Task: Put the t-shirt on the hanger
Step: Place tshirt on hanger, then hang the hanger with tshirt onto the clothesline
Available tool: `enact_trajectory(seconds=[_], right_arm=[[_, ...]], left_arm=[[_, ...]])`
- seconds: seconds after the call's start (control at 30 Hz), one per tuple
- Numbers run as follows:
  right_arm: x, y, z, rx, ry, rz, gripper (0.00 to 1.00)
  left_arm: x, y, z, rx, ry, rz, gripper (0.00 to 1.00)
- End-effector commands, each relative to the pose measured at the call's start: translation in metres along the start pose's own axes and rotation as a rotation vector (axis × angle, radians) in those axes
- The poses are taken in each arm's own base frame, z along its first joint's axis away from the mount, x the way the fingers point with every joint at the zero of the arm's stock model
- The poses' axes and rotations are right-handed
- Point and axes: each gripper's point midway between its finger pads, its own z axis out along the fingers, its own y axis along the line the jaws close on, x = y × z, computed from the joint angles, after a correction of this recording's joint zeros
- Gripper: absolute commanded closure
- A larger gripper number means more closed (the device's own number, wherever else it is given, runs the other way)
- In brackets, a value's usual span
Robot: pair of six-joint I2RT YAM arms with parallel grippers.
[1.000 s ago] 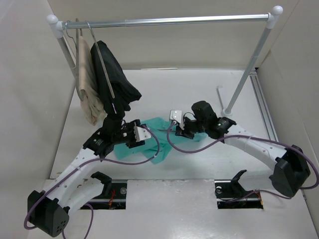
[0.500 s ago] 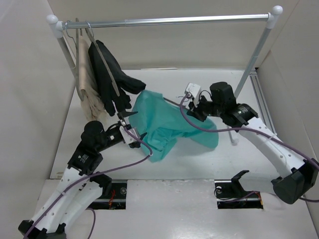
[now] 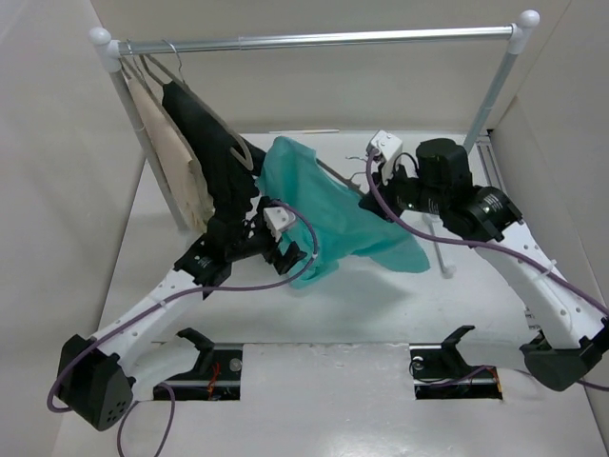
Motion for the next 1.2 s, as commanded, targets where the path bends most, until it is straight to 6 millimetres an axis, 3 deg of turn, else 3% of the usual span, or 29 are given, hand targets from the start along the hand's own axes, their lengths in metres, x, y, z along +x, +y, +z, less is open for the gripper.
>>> enact_trajectory(seconds=[0.0, 0.1, 0.23, 0.27, 0.3, 0.37, 0.4, 0.47, 0.5, 0.63, 0.8, 0.87, 0.97, 1.0, 1.07, 1.1, 1.13, 1.17], right_arm=[[-0.027, 0.036, -0.012, -0.091, -0.1, 0.052, 1.0], [-0.027, 0.054, -0.014, -0.147, -0.104, 0.085, 1.0], [-0.022, 0.077, -0.01, -0.249, -0.106, 0.104, 1.0], [-0.022, 0.077, -0.01, -0.249, -0.105, 0.104, 1.0], [-0.017, 0.077, -0.007, -0.25, -0.082, 0.111, 1.0], [-0.018, 0.077, -0.008, -0.25, -0.083, 0.1, 1.0], [-0.022, 0.077, -0.01, -0.249, -0.093, 0.097, 1.0], [-0.029, 0.064, -0.019, -0.211, -0.124, 0.094, 1.0], [-0.026, 0.064, -0.019, -0.211, -0.113, 0.098, 1.0], [-0.029, 0.034, -0.039, -0.116, -0.137, 0.093, 1.0], [-0.036, 0.005, -0.062, 0.004, -0.149, 0.071, 1.0], [-0.03, -0.009, -0.065, 0.072, -0.095, 0.072, 1.0], [-0.044, -0.022, -0.082, 0.155, -0.113, 0.046, 1.0], [-0.053, -0.026, -0.083, 0.171, -0.12, 0.035, 1.0], [-0.053, -0.038, -0.091, 0.24, -0.087, 0.016, 1.0], [-0.053, -0.045, -0.089, 0.269, -0.063, 0.009, 1.0], [-0.068, -0.051, -0.103, 0.312, -0.088, -0.026, 1.0], [-0.07, -0.065, -0.114, 0.395, -0.074, -0.031, 1.0]], left_arm=[[-0.039, 0.033, 0.005, -0.232, -0.155, -0.067, 0.0], [-0.039, 0.039, 0.013, -0.252, -0.174, -0.103, 0.0], [-0.043, 0.02, 0.026, -0.157, -0.216, -0.134, 0.0], [-0.042, 0.019, 0.028, -0.146, -0.22, -0.145, 0.08], [-0.039, 0.016, 0.029, -0.132, -0.218, -0.144, 0.19], [-0.033, 0.011, 0.03, -0.108, -0.207, -0.147, 0.61], [-0.033, 0.011, 0.029, -0.108, -0.205, -0.139, 1.0], [-0.012, 0.014, 0.024, -0.135, -0.14, -0.149, 1.0], [-0.011, 0.017, 0.022, -0.133, -0.142, -0.153, 1.0], [0.037, 0.03, 0.008, -0.165, 0.013, -0.167, 1.0], [0.067, 0.036, -0.004, -0.195, 0.1, -0.147, 1.0], [0.071, 0.036, -0.006, -0.201, 0.113, -0.138, 1.0], [0.063, 0.027, -0.005, -0.142, 0.079, -0.105, 1.0], [0.048, 0.028, -0.004, -0.128, 0.043, -0.088, 0.91], [0.025, 0.019, -0.003, -0.058, -0.021, -0.052, 0.55], [0.017, 0.017, -0.003, -0.038, -0.039, -0.044, 0.46], [0.006, 0.017, -0.003, -0.023, -0.063, -0.019, 0.44], [0.0, 0.012, -0.004, 0.008, -0.079, -0.012, 0.42]])
